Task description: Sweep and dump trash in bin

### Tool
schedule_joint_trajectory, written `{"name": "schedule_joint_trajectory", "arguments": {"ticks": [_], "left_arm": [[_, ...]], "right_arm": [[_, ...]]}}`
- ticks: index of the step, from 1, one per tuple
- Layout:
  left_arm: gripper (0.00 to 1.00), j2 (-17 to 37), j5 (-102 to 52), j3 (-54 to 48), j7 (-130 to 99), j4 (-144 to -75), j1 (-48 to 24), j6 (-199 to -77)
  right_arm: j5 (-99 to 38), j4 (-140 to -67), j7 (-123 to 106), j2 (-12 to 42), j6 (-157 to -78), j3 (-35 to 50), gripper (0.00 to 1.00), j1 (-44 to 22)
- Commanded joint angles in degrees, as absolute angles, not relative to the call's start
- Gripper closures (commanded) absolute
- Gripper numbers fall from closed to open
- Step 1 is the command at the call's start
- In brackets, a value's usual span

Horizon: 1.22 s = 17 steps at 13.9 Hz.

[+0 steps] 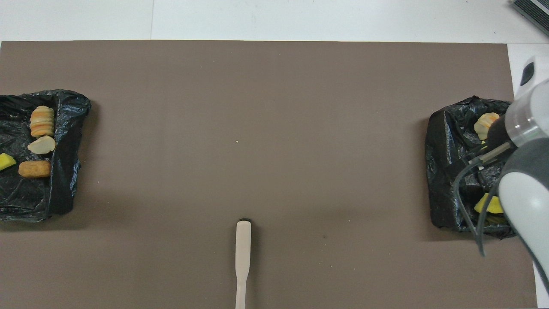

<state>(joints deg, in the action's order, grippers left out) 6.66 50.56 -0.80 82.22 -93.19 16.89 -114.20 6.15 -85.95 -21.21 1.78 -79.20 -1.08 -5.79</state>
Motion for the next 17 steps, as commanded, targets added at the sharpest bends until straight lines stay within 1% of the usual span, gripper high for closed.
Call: {"name": "schedule_joint_trajectory", "arguments": {"ticks": [1, 3, 6, 7, 9, 11, 12, 17], "left_arm": [[1.0, 6.1, 50.8, -0.8, 80.9, -92.4, 16.1, -112.9], [1.0, 6.1, 46.4, -0.9, 80.9, -91.8, 16.1, -113.0], [1.0, 6.8, 34.7, -0.9, 81.2, -91.1, 16.6, -112.8], [1.0, 6.8, 29.8, -0.8, 80.9, -91.1, 17.0, -112.8], [1.0, 6.9, 25.4, -1.0, 80.8, -91.1, 16.1, -110.6], [1.0, 6.9, 19.2, -1.1, 80.1, -90.9, 16.0, -108.2], [1.0, 6.8, 17.5, -1.4, 79.2, -91.4, 15.2, -108.5], [1.0, 4.8, 16.2, -1.6, 66.0, -95.3, 6.3, -105.1]], "right_arm": [[6.9, -84.9, -26.4, 2.6, -80.6, -0.4, 0.0, -1.0], [6.9, -85.0, -26.6, 2.7, -82.7, -0.6, 0.0, 1.7], [6.5, -84.8, -26.0, 2.9, -84.8, -0.9, 0.0, 4.5], [6.4, -84.7, -24.1, 2.9, -84.8, -0.9, 0.0, 4.5], [6.2, -84.7, -14.2, 2.9, -84.8, -0.4, 0.0, 3.8], [2.6, -84.8, -5.8, 2.6, -84.8, -0.2, 0.0, 3.4], [1.0, -84.9, -4.4, 2.2, -84.8, -0.3, 0.0, 3.3], [0.8, -87.6, -3.4, 0.3, -84.7, -0.3, 0.0, 3.3]]}}
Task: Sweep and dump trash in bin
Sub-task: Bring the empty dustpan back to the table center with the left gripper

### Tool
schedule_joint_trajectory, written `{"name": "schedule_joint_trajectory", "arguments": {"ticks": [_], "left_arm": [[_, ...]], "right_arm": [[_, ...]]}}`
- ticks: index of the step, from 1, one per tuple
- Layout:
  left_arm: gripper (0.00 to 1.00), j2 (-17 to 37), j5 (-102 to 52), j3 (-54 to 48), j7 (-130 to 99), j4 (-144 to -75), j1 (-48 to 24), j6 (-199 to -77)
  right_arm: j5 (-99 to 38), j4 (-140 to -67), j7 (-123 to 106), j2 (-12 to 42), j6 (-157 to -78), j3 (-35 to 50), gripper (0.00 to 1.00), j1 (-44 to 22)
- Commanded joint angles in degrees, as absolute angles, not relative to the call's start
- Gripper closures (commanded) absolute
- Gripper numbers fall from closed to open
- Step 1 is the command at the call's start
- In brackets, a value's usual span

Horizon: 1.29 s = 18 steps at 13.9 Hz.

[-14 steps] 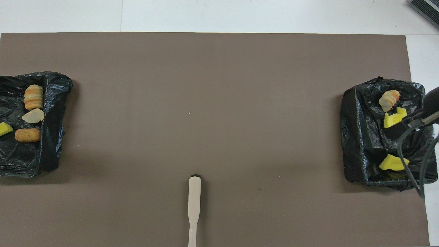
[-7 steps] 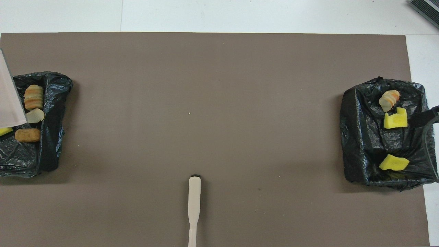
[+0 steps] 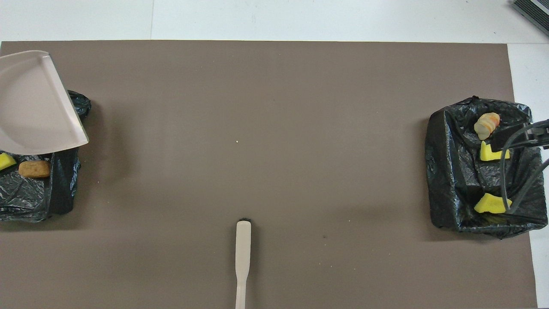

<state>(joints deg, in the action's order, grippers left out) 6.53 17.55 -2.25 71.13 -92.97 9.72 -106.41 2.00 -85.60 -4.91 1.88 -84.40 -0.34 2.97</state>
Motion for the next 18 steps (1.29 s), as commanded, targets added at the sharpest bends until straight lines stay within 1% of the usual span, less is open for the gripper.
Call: {"name": "schedule_joint_trajectory", "arguments": {"ticks": [1, 4, 7, 11, 16, 18], "left_arm": [[1.0, 4.7, 14.9, -1.6, 62.4, -96.5, 5.2, -105.1], [1.0, 3.0, 12.6, -1.6, 50.6, -100.3, -2.7, -104.9], [1.0, 3.6, 5.7, -1.6, 38.6, -103.0, -8.6, -106.2], [1.0, 4.2, 4.0, -1.6, 11.4, -103.9, -19.8, -106.4], [1.0, 9.3, 0.7, -1.6, -10.8, -103.8, -27.6, -114.1], [1.0, 11.8, -4.3, -1.5, -17.6, -103.0, -29.7, -117.1]], "right_arm": [[0.8, -88.5, -2.4, -0.3, -84.8, -0.2, 0.0, 3.3], [1.1, -90.8, -2.2, -1.8, -86.6, -0.2, 0.0, 3.2], [1.1, -91.7, -2.6, -2.3, -86.8, -0.1, 0.0, 3.2], [1.1, -93.9, -2.8, -3.7, -88.2, -0.1, 0.0, 2.9], [1.0, -93.6, -3.3, -3.5, -88.4, -0.1, 0.0, 3.0], [1.0, -92.6, -3.2, -2.9, -88.5, 0.0, 0.0, 2.9]]}}
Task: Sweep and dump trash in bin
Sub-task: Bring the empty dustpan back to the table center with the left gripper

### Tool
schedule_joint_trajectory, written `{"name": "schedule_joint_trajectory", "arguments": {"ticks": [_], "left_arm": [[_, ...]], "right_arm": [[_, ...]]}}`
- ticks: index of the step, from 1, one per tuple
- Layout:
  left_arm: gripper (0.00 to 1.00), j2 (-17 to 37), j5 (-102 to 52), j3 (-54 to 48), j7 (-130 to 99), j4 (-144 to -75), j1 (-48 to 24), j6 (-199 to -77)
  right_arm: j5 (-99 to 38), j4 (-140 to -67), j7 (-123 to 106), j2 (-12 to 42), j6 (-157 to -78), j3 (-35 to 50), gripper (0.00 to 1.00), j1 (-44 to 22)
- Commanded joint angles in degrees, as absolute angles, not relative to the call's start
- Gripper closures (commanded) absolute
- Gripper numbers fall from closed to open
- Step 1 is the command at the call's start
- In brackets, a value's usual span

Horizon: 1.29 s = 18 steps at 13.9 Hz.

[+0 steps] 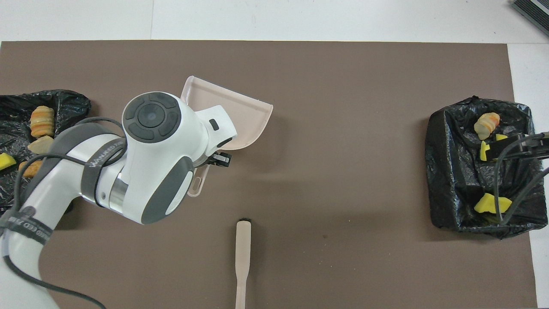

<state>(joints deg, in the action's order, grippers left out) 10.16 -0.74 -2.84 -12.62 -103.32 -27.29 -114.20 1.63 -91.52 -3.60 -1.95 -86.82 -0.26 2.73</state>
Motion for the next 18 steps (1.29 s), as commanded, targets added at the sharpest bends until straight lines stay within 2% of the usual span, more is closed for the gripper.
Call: {"name": "schedule_joint_trajectory", "arguments": {"ticks": [1, 14, 18], "left_arm": [[1.0, 12.4, -4.9, -1.5, -19.5, -102.9, -30.1, -118.5], [1.0, 20.1, -6.9, -1.8, -25.4, -104.1, -31.6, -129.1], [0.98, 20.2, -6.8, -1.7, -23.8, -104.0, -31.4, -128.5]], "right_arm": [[1.0, -92.6, -3.2, -2.9, -88.2, 0.0, 0.0, 2.9], [1.0, -92.6, -3.2, -2.9, -88.2, -0.1, 0.0, 2.9], [1.0, -92.6, -3.2, -2.9, -88.2, 0.0, 0.0, 2.9]]}}
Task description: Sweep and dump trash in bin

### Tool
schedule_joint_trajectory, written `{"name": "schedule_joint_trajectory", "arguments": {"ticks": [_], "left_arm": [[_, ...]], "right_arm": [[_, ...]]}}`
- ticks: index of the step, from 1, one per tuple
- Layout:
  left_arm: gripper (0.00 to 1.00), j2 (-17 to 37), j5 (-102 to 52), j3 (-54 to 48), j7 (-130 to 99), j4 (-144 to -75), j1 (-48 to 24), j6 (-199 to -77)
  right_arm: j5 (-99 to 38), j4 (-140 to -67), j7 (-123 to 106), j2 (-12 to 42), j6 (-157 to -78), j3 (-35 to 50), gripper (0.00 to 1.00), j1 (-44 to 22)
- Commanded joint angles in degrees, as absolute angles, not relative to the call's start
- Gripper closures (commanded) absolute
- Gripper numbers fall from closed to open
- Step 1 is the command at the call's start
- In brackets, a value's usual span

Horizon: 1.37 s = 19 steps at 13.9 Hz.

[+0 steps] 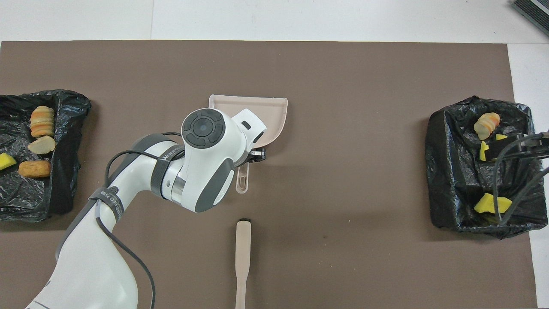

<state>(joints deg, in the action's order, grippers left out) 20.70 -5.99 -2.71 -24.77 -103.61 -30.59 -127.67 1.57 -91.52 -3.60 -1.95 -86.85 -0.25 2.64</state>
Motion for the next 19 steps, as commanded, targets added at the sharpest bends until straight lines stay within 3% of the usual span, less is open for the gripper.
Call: {"name": "schedule_joint_trajectory", "arguments": {"ticks": [1, 3, 4, 6, 12, 16, 19], "left_arm": [[0.86, 20.2, -6.8, -1.7, -23.2, -104.0, -31.0, -128.5], [0.51, 20.0, -6.8, -1.7, -22.9, -103.9, -30.1, -128.3], [0.42, 19.9, -6.8, -1.6, -22.7, -103.9, -29.6, -128.2], [0.03, 19.6, -6.8, -1.5, -22.6, -103.9, -28.7, -128.3], [0.0, 15.5, -6.3, -1.1, -8.8, -102.7, -21.2, -127.3], [0.0, 8.9, -6.2, -0.9, -2.6, -101.4, -15.3, -120.5], [0.0, 6.5, -2.9, -0.4, -1.4, -95.4, -11.4, -109.8]], "right_arm": [[0.9, -92.6, -3.2, -2.9, -88.2, -0.1, 0.0, 2.9], [0.9, -92.6, -3.2, -2.9, -88.2, 0.0, 0.0, 2.9], [1.0, -92.6, -3.2, -2.9, -88.2, 0.0, 0.0, 2.9], [1.0, -92.6, -3.2, -2.9, -88.2, -0.1, 0.0, 2.9], [1.0, -92.6, -3.2, -2.9, -88.2, 0.0, 0.0, 2.9], [0.9, -92.6, -3.2, -2.9, -88.2, -0.1, 0.0, 2.9], [1.0, -92.6, -3.2, -2.9, -88.2, 0.0, 0.0, 2.9]]}}
